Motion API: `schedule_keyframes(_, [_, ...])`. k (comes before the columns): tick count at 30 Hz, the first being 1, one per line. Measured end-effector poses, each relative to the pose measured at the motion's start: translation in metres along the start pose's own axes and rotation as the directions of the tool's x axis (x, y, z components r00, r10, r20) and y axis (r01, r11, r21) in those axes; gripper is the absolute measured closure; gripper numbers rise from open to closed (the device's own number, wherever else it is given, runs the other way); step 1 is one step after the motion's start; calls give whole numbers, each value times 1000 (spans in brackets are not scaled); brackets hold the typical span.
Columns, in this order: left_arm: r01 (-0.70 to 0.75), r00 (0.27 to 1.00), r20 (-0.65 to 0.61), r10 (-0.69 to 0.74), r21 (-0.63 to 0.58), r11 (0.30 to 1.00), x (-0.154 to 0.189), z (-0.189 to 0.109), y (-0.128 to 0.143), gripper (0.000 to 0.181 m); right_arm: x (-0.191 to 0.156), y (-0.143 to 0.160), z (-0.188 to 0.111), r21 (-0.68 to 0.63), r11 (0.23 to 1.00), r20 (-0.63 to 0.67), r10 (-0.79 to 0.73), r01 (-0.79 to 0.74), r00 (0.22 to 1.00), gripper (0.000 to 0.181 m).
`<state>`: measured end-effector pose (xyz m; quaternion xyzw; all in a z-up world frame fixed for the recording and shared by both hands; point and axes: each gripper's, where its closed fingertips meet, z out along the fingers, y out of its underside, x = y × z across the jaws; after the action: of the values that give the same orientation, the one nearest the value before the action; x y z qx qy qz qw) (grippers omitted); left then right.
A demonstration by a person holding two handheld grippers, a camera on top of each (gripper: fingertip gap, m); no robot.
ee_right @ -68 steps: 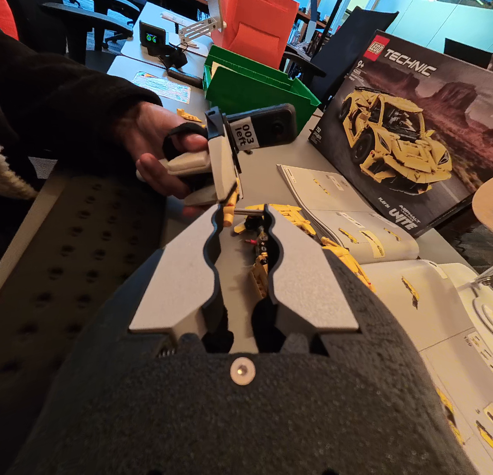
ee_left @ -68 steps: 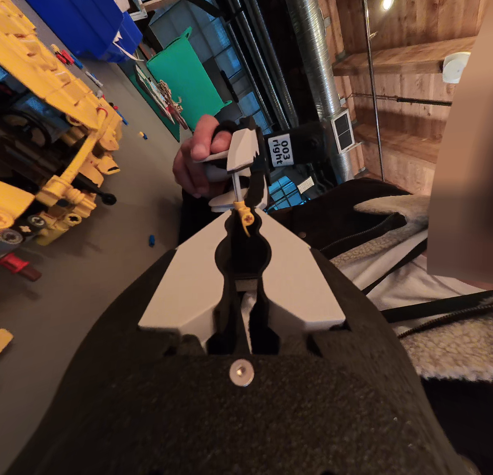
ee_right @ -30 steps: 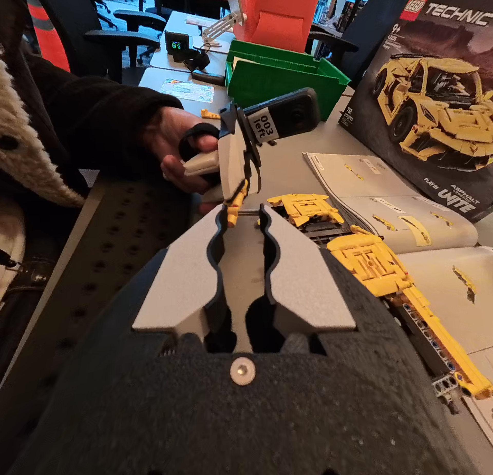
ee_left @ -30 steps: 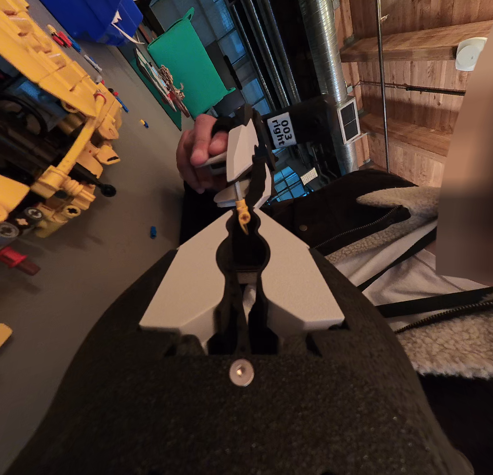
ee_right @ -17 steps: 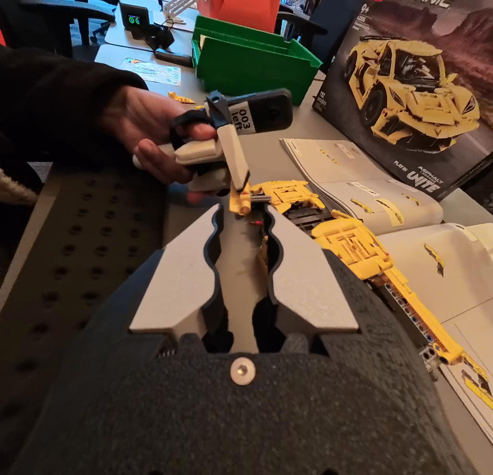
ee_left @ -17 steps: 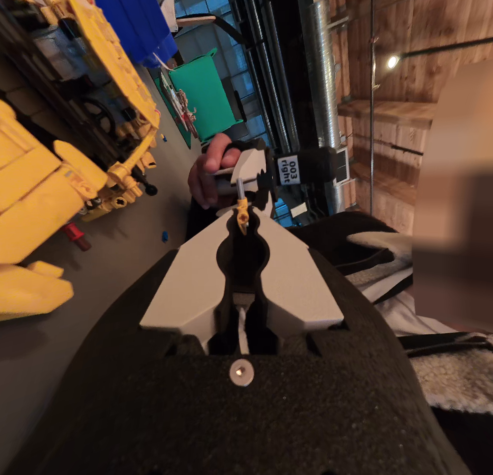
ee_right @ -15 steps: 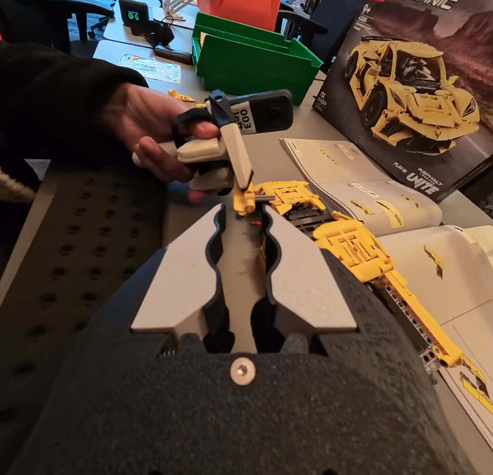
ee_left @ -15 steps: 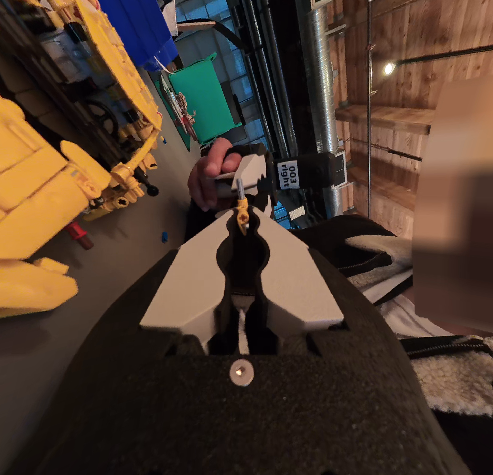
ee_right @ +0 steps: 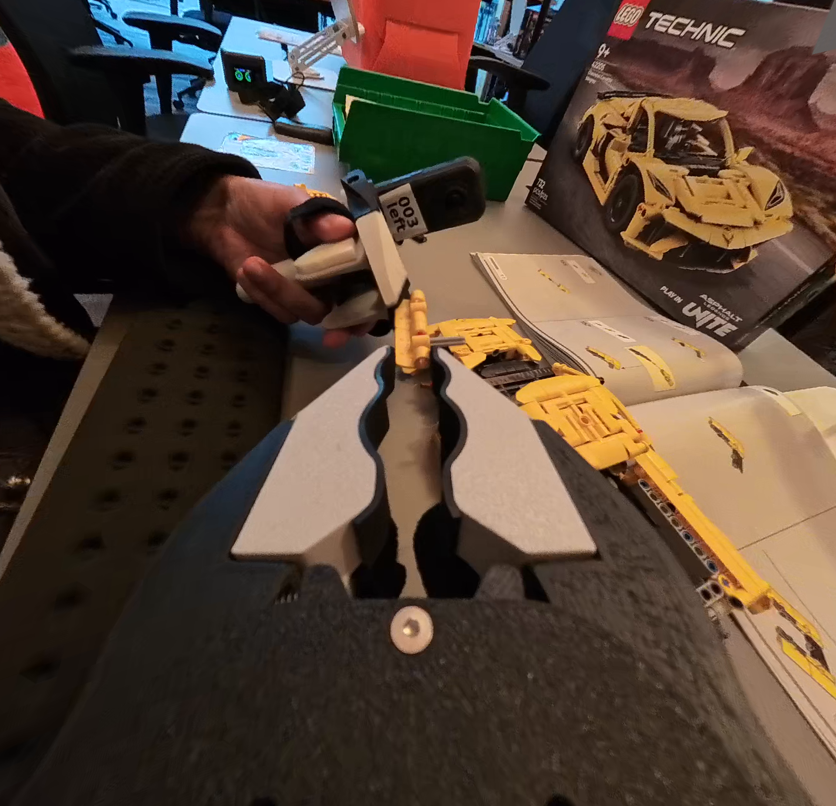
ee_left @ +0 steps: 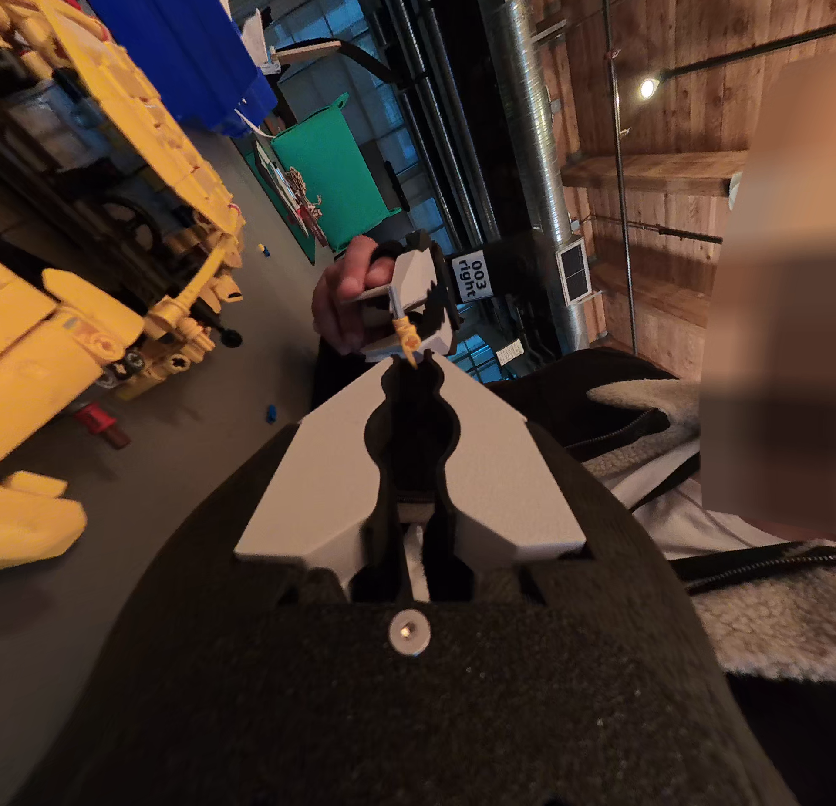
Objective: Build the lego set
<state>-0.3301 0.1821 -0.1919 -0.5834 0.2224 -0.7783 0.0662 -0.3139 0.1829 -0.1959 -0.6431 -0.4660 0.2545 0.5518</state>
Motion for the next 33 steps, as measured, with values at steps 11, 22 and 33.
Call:
schedule_keyframes(11, [-126, 988, 86, 127, -10, 992, -3, -2, -1, 180, 3, 2, 0, -6, 1000, -17, -9, 9, 1000, 174])
schedule_keyframes(22, [-487, 858, 169, 485, -31, 873, 17, 3, -7, 180, 11, -26, -13, 172, 937, 103, 289, -303, 952, 162])
schedule_keyframes(33, [-804, 438, 288, 852, -298, 514, 12, 13, 9, 179, 9, -19, -22, 128, 925, 160, 336, -357, 928, 157])
